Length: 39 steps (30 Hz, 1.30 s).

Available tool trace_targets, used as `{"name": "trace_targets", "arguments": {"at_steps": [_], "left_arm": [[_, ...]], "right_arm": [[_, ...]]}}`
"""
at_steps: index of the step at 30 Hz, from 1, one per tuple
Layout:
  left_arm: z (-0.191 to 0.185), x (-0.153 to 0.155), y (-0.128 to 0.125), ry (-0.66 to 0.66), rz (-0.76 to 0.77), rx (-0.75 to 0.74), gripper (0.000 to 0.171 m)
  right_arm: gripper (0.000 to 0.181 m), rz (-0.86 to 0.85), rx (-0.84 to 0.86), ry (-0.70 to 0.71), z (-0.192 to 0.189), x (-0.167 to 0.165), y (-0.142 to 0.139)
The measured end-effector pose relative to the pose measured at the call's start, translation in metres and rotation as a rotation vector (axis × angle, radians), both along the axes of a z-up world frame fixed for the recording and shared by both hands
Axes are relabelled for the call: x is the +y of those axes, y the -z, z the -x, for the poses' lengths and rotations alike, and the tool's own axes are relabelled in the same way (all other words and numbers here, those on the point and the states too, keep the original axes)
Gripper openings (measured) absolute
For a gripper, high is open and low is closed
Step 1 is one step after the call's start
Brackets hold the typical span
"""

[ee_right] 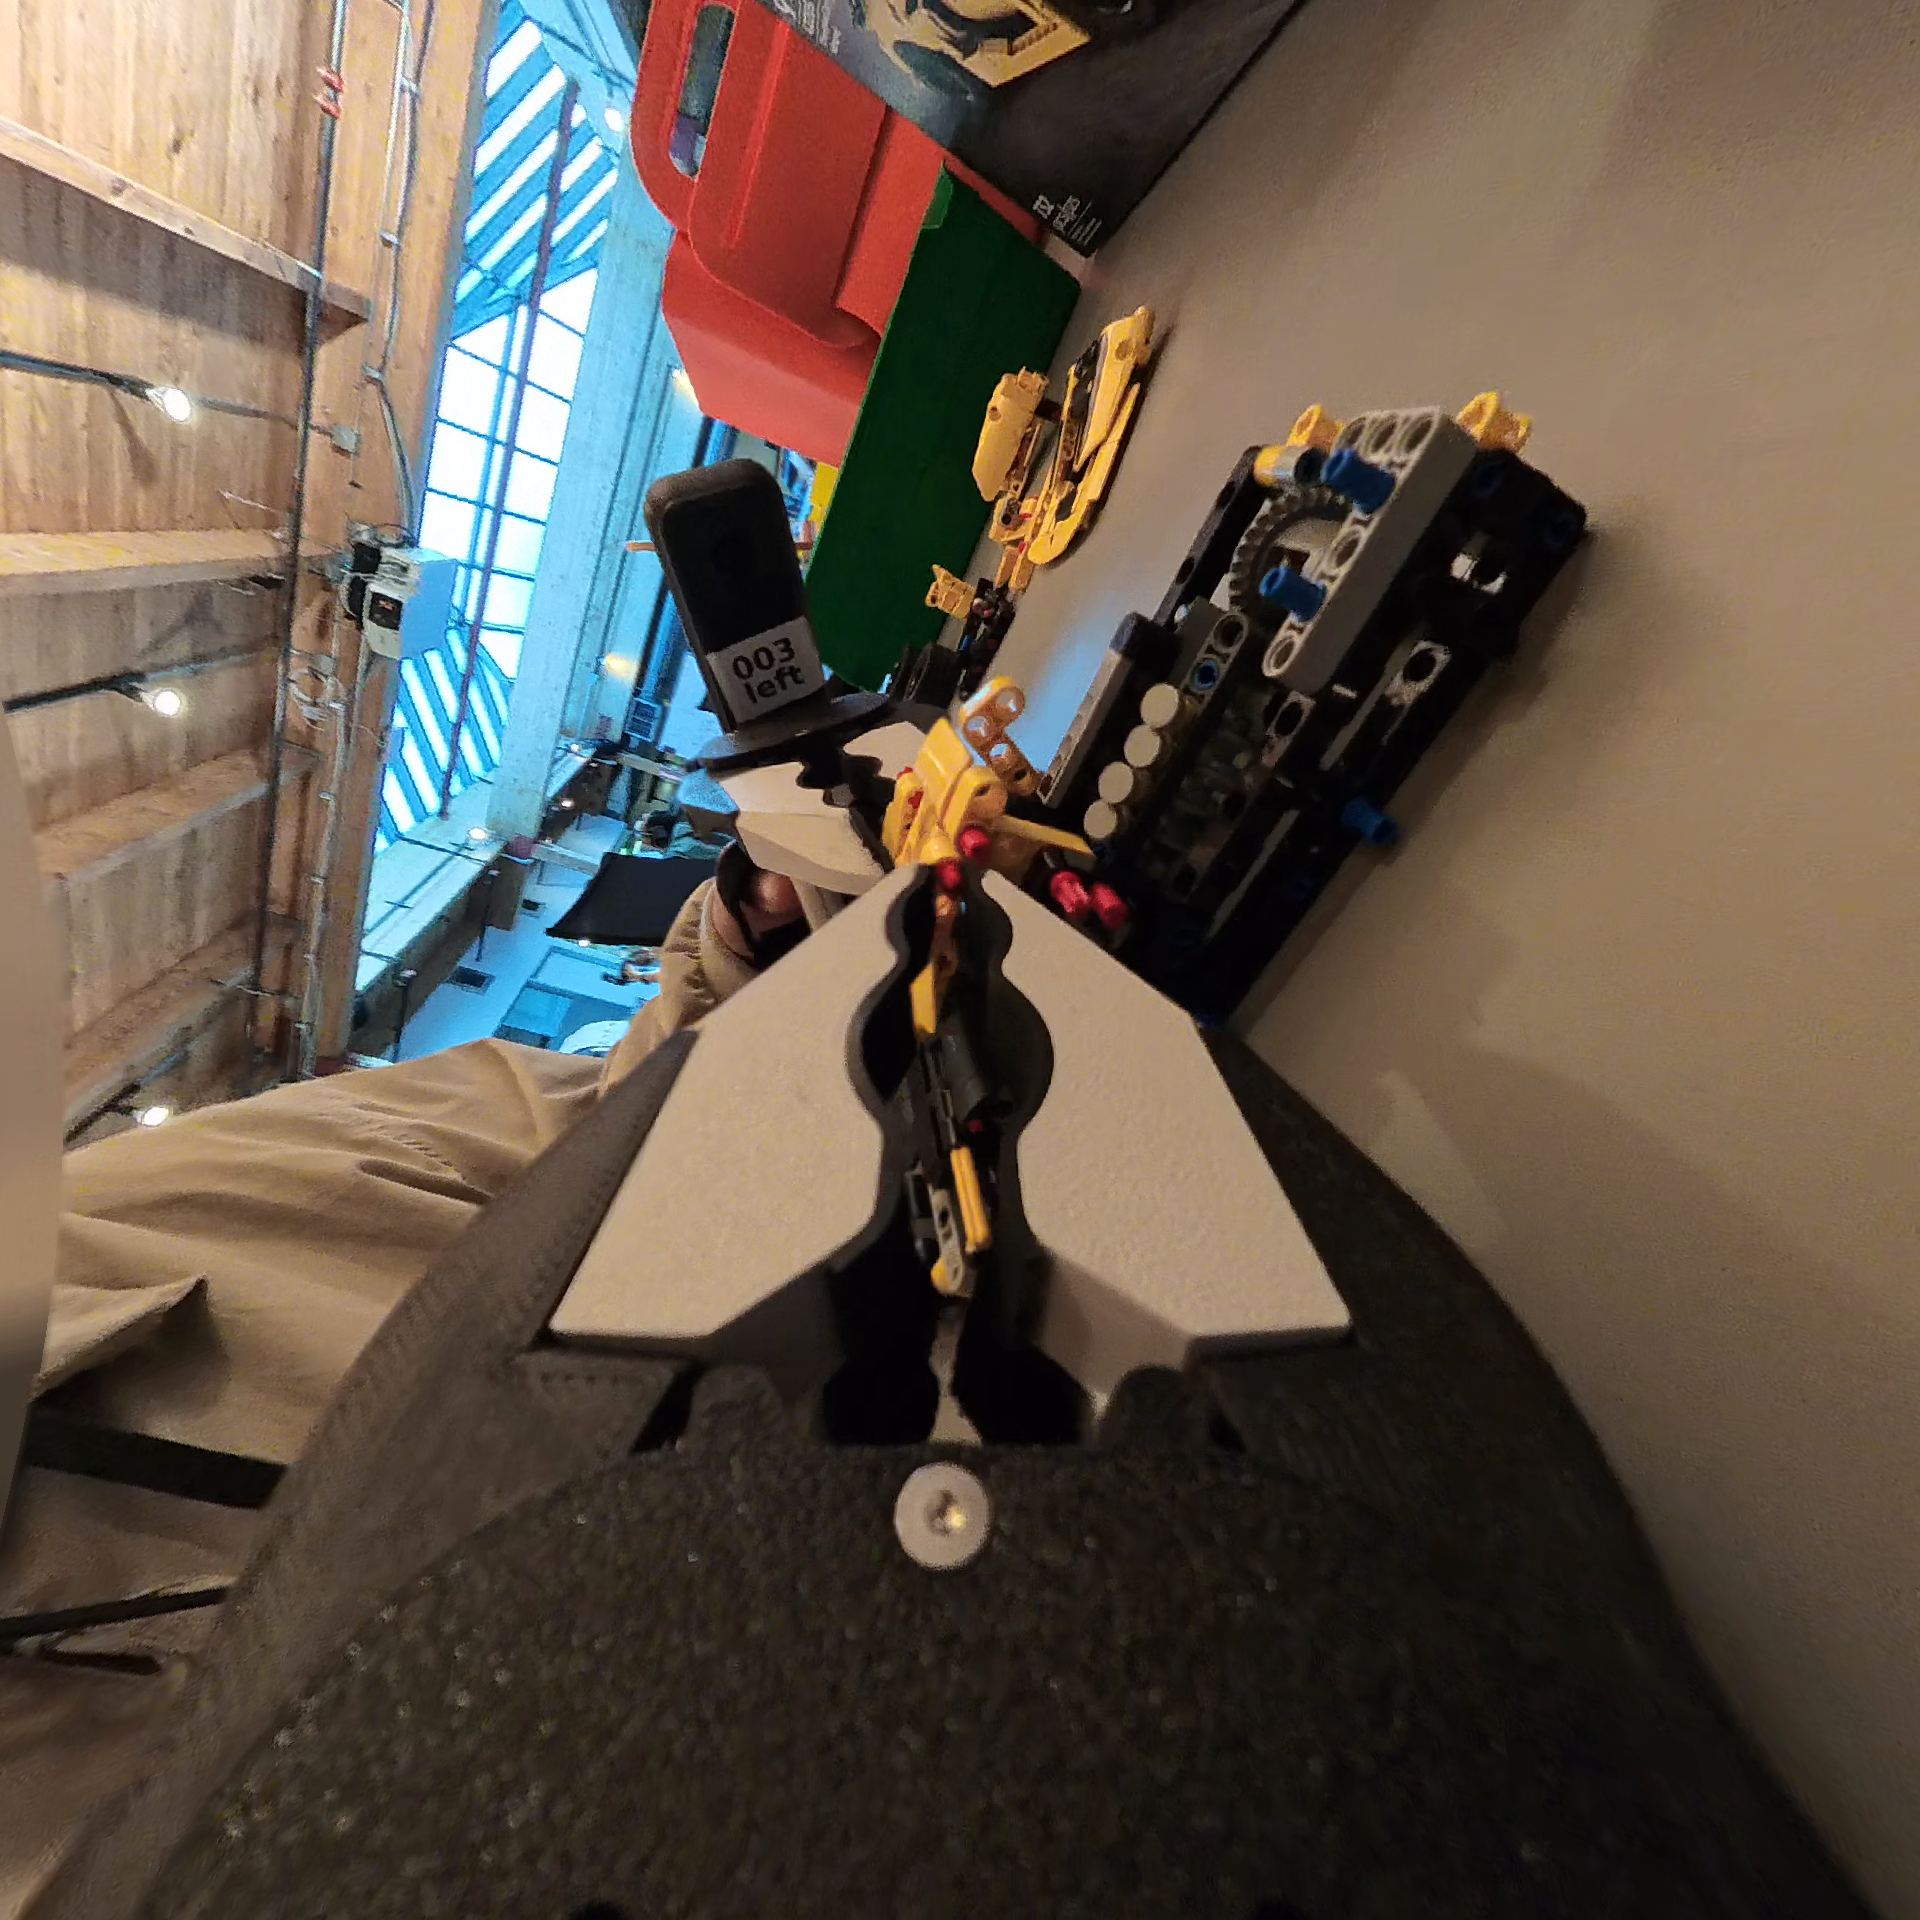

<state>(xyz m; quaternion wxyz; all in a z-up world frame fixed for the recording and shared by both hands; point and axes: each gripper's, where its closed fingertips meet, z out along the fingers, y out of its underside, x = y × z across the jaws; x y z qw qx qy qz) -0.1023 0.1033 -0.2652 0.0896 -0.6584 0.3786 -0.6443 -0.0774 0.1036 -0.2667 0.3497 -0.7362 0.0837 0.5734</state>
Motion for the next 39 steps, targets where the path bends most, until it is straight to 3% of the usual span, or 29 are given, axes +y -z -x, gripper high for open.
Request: {"name": "trace_targets", "arguments": {"at_steps": [3,6,17,20,24,28,39], "left_arm": [[0.0,0.0,0.0,-0.002,0.008,0.001,0.009],[0.0,0.0,0.0,0.001,0.019,0.002,0.009],[0.001,-0.003,0.0,0.021,-0.009,0.003,0.009],[0.002,-0.003,0.002,0.027,-0.091,-0.004,0.011],[0.002,-0.005,0.003,0.038,-0.152,-0.011,0.012],[0.003,-0.008,0.001,0.061,-0.108,-0.021,0.011],[0.006,-0.006,-0.001,0.052,0.103,0.009,0.007]], "right_arm": [[0.019,0.041,0.059,-0.118,0.012,-0.012,0.002],[0.007,0.024,0.021,-0.099,0.011,-0.011,0.003],[0.006,0.013,-0.003,-0.125,0.012,-0.016,0.004],[0.007,-0.163,-0.311,-0.117,0.012,-0.015,0.005],[0.007,-0.316,-0.553,-0.11,0.011,-0.016,0.004],[0.007,-0.024,-0.094,-0.152,0.015,-0.02,0.004],[0.005,0.024,-0.014,-0.16,0.014,-0.024,0.004]]}}
